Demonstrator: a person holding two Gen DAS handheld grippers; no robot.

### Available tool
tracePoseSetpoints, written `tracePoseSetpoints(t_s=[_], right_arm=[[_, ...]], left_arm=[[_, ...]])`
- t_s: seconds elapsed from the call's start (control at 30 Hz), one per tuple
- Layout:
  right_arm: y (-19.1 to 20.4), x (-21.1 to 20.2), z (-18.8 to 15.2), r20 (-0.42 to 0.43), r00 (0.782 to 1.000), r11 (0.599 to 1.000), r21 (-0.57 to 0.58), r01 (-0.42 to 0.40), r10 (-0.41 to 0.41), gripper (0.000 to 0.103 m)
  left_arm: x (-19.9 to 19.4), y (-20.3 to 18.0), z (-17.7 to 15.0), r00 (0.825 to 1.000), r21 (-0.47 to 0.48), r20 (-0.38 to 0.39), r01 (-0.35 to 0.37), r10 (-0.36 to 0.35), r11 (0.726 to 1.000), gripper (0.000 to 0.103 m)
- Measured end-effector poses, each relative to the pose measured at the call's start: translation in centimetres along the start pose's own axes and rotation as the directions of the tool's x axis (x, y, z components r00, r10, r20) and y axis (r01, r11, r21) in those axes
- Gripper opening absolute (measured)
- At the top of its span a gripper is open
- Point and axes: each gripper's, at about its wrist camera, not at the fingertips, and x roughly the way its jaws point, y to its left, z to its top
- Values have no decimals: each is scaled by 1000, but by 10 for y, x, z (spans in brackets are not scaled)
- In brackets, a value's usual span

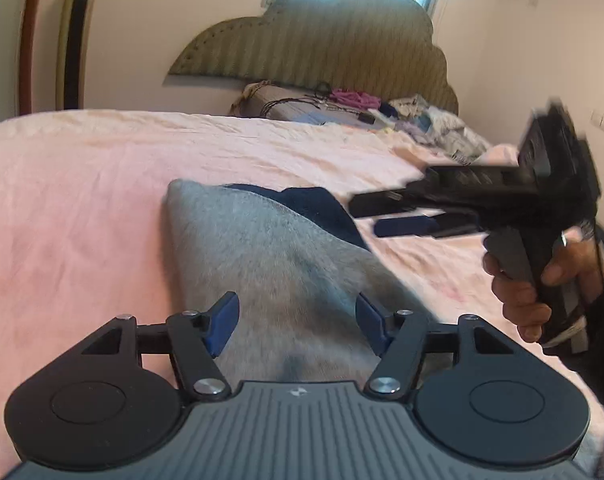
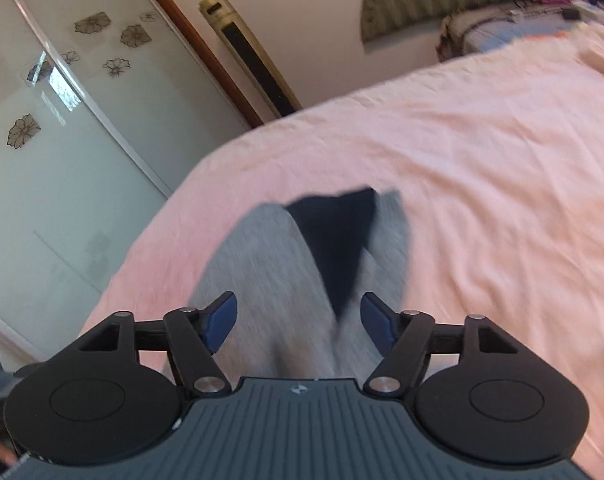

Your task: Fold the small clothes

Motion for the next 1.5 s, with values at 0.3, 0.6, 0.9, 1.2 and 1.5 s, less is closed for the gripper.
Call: tracePoseSetpoints(t_s=[0.3, 0.6, 0.9, 1.2, 1.5], right_arm=[[-5, 39, -3, -67, 990, 992, -39, 119, -121, 73], [-58, -30, -76, -158, 983, 967, 248, -54, 95, 87], [-64, 17, -74, -237, 936, 908, 388, -155, 261, 21], [-53, -25, -94, -292, 916, 934, 306, -185, 277, 21], [-30, -88, -65, 12, 998, 985, 163, -63, 62, 65]], left_arm=[[-14, 3, -27, 999, 29, -15, -50, 50, 998, 65], [24, 92, -52, 910, -591, -73, 290, -408, 753, 67], [42, 85, -47, 902, -643, -118, 250, -416, 724, 10], [18, 59, -75, 881, -521, -211, 265, -424, 811, 10], [-74, 17, -36, 997, -114, 72, -13, 22, 993, 62]])
